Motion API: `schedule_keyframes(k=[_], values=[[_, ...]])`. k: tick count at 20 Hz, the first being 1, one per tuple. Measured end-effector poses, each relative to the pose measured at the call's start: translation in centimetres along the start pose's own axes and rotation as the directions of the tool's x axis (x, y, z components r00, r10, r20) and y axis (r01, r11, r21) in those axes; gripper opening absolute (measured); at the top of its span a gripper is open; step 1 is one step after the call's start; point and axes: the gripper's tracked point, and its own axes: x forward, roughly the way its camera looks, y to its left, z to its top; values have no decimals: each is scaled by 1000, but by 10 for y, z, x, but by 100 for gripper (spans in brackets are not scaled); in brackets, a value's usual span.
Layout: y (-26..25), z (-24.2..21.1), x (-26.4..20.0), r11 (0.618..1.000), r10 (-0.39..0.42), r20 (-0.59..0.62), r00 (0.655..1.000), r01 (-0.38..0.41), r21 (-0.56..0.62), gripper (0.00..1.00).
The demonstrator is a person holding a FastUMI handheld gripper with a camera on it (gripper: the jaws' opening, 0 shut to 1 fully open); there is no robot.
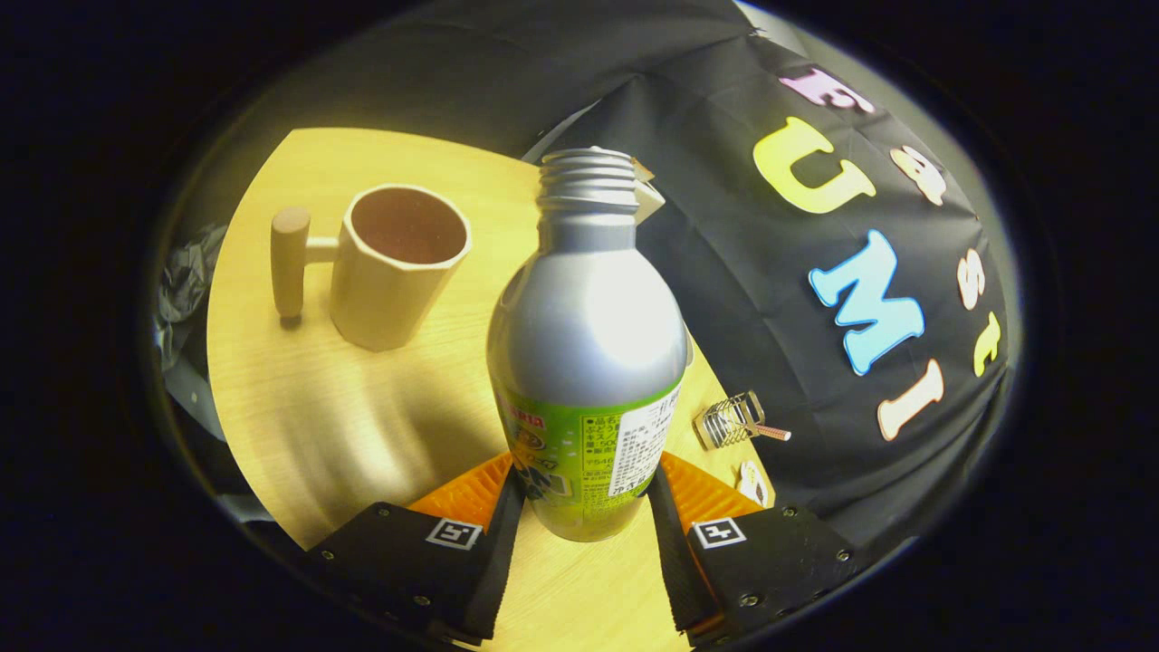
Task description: Take the bottle from table, then pour the juice into the cup, finally place the bottle on the coaster
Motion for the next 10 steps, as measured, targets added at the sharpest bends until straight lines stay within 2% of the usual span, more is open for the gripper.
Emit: schedule_keyframes(k=[10], values=[[14, -14, 11, 989, 14, -145, 989, -35, -141, 70]])
